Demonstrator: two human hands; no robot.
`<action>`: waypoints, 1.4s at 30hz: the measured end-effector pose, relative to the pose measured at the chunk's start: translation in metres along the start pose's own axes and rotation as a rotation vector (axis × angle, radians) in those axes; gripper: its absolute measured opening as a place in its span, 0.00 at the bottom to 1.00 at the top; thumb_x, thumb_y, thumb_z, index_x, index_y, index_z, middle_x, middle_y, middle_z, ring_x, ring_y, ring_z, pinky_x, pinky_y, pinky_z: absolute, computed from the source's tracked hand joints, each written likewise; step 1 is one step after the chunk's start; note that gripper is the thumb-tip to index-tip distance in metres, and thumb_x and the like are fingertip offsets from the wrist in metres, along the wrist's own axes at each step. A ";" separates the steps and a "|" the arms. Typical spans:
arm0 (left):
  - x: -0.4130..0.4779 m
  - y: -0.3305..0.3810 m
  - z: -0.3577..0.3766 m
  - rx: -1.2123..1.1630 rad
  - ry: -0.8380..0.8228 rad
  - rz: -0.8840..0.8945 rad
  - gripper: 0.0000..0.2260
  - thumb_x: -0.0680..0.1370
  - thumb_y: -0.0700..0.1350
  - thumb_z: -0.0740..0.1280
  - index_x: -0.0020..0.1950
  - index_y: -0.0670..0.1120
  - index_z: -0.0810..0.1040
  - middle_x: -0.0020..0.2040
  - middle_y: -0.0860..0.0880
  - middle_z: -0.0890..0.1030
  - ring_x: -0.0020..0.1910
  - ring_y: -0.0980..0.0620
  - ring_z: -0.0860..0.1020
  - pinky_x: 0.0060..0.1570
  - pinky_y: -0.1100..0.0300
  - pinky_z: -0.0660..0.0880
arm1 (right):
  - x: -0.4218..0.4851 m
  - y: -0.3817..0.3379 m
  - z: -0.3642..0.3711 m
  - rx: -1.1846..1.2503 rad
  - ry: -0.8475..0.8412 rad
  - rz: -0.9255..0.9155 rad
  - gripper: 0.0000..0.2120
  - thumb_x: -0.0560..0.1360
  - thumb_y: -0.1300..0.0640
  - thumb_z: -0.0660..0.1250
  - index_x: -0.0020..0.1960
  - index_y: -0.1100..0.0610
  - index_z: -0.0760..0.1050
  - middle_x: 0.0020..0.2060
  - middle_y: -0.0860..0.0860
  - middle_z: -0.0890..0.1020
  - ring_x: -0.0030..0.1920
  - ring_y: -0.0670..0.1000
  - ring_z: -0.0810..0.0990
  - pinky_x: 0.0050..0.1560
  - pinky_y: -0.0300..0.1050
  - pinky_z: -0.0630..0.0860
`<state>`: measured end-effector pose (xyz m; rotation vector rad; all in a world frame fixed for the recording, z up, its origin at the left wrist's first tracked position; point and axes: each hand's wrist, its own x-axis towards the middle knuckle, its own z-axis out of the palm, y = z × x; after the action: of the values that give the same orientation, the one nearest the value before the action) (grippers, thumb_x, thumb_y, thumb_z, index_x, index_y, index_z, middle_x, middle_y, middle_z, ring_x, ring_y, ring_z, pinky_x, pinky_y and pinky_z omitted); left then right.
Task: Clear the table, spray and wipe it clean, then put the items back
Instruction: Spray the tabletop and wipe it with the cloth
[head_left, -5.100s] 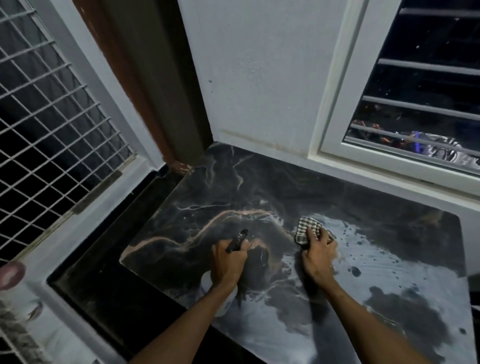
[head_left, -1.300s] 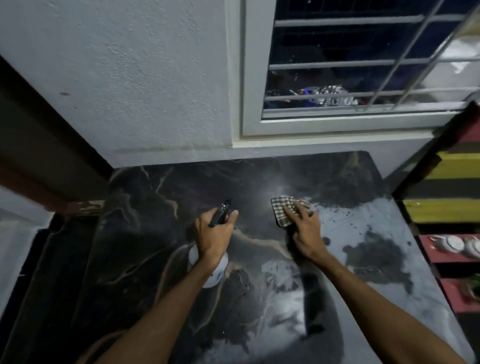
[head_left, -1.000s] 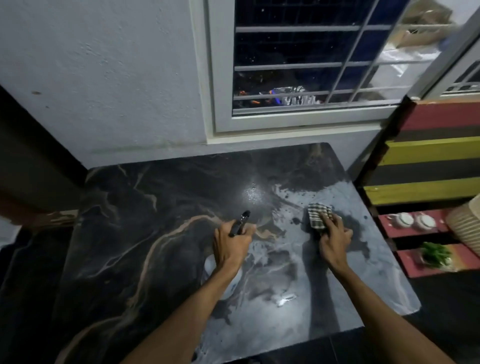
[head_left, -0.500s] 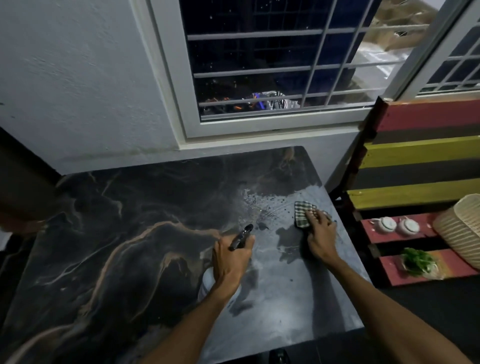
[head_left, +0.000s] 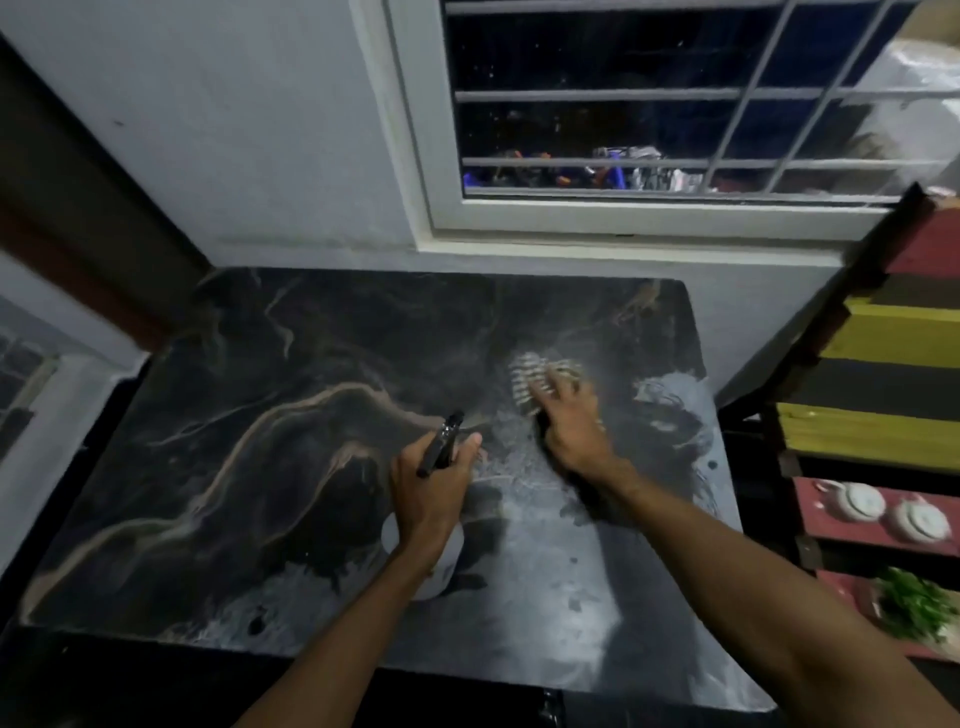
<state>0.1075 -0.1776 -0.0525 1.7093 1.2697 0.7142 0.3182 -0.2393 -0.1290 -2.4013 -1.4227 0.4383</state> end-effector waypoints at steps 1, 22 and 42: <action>-0.001 -0.003 -0.005 -0.011 0.009 -0.007 0.21 0.74 0.50 0.76 0.28 0.46 0.70 0.24 0.48 0.72 0.26 0.50 0.72 0.30 0.47 0.75 | -0.005 -0.013 0.017 -0.027 -0.079 -0.219 0.32 0.72 0.59 0.57 0.76 0.49 0.64 0.78 0.57 0.59 0.69 0.63 0.62 0.72 0.59 0.59; -0.093 -0.085 -0.152 0.114 0.086 -0.181 0.22 0.69 0.58 0.76 0.29 0.46 0.70 0.25 0.50 0.74 0.31 0.44 0.76 0.32 0.55 0.68 | -0.068 -0.084 0.023 -0.024 0.049 0.272 0.29 0.70 0.62 0.59 0.70 0.51 0.74 0.72 0.61 0.68 0.61 0.67 0.67 0.65 0.58 0.66; -0.125 -0.177 -0.258 0.174 0.235 -0.327 0.20 0.71 0.54 0.79 0.30 0.48 0.71 0.26 0.52 0.76 0.29 0.50 0.78 0.34 0.56 0.73 | -0.151 -0.302 0.150 -0.007 -0.267 -0.591 0.36 0.69 0.62 0.61 0.77 0.49 0.62 0.79 0.55 0.57 0.58 0.59 0.66 0.55 0.53 0.67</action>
<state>-0.2270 -0.1996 -0.0843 1.5298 1.7710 0.6358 -0.0508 -0.2179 -0.1235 -1.8399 -2.1448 0.6056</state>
